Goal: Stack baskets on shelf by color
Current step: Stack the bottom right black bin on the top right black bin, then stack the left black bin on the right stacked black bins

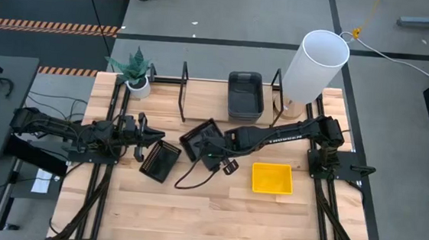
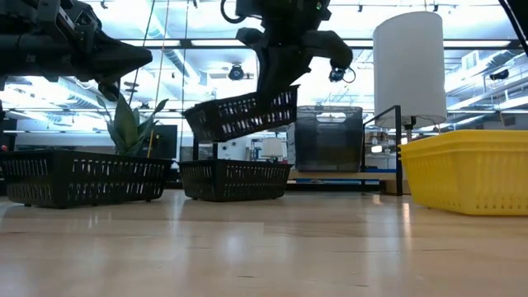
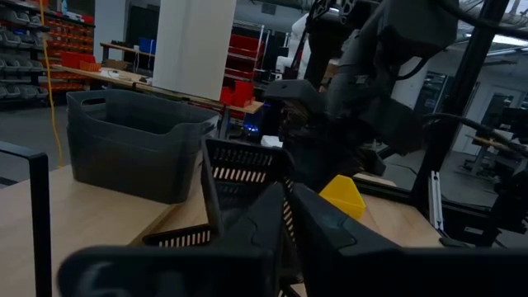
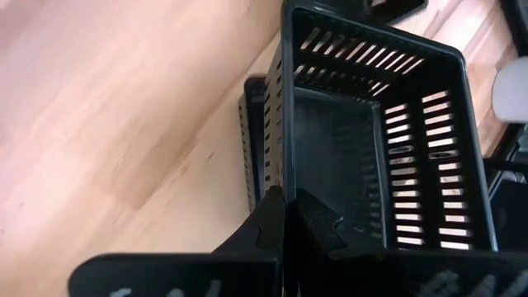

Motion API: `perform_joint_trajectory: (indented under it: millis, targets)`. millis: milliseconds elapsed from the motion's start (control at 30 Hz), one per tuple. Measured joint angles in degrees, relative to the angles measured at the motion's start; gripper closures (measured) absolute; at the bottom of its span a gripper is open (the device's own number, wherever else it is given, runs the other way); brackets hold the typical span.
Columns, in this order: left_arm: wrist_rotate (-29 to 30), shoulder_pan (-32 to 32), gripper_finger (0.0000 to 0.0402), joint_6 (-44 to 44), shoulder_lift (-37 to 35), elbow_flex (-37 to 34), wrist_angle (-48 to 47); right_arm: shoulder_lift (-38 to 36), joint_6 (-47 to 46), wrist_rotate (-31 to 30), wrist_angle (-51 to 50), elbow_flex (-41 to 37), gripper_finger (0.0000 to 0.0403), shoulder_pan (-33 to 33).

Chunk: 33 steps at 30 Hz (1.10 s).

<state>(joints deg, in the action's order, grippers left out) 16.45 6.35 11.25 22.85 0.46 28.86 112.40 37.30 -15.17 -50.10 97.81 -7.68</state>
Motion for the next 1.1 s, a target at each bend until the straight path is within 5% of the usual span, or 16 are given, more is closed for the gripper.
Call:
perform_joint_trajectory:
  millis: [667, 1100]
  targets:
    - [0.00, 0.00, 0.0366, 0.01, 0.00, -0.01, 0.00, 0.11, -0.23, 2.46, 9.20, -8.74, 0.0376, 1.07]
    - [0.00, 0.00, 0.0364, 0.00, 0.00, -0.01, 0.00, 0.09, -6.17, 2.39, 9.17, -8.72, 0.0314, -0.22]
